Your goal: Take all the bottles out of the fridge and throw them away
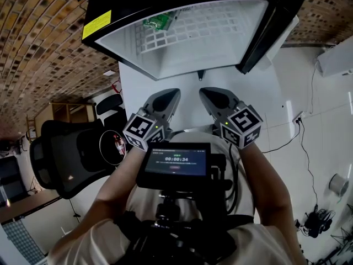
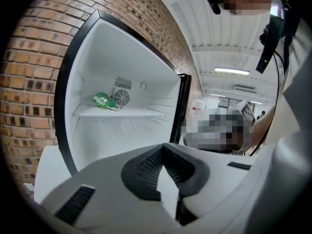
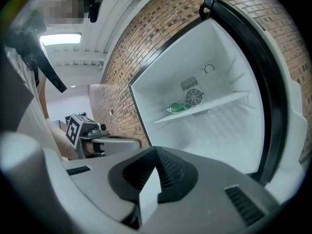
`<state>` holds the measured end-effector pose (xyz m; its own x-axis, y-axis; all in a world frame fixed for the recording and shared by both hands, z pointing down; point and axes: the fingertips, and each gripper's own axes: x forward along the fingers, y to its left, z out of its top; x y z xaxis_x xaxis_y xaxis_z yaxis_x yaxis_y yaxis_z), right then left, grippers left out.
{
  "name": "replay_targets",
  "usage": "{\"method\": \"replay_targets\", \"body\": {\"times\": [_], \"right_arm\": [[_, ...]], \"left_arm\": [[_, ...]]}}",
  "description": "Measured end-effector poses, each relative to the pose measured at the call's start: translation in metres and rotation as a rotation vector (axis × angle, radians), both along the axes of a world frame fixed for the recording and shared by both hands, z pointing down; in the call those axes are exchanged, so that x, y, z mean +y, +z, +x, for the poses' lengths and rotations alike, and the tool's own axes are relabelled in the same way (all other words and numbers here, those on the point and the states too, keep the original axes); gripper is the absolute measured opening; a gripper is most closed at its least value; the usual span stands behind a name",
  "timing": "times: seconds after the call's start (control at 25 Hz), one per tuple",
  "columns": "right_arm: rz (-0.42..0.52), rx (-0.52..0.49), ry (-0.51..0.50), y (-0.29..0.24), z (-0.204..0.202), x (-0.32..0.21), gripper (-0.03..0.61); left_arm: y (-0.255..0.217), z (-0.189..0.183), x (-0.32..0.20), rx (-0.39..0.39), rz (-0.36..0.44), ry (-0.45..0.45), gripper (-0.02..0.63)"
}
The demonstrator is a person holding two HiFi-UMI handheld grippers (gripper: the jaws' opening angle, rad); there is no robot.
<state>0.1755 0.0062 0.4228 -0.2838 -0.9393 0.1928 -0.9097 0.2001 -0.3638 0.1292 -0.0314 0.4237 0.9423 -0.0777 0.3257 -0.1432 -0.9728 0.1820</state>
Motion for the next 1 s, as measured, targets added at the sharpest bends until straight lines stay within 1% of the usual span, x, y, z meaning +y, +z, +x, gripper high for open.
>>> {"method": "replay_targets", "body": {"times": [0.08,0.24,0.36,0.52,0.68,0.84,1.0], "right_arm": [[0.010,0.007,-0.005,-0.003,0.002,0.001,0.003],[0.022,0.016,-0.014,-0.006,0.006,0.002,0.003],[0.025,0.021,-0.019,-0.007,0.009,0.002,0.003],[0.024,0.022,-0.024,-0.008,0.009,0.002,0.003],[0.022,0.016,-0.026,-0.007,0.009,0.001,0.003],[0.023,0.010,-0.025,-0.005,0.009,0.000,0.003],[0.021,0.006,-0.024,-0.003,0.008,0.000,0.003]], "left_arm": [[-0.002,0.003,0.002,0.009,0.005,0.003,0.003],[-0.006,0.011,0.006,0.022,0.039,0.017,0.003],[-0.012,0.017,0.009,0.019,0.023,0.004,0.003],[-0.012,0.016,0.007,0.032,0.029,0.003,0.003],[-0.018,0.018,0.009,0.043,0.008,0.004,0.002],[-0.026,0.015,0.001,0.101,-0.005,-0.033,0.002],[-0.024,0.012,-0.006,0.098,-0.011,-0.069,0.006]]}}
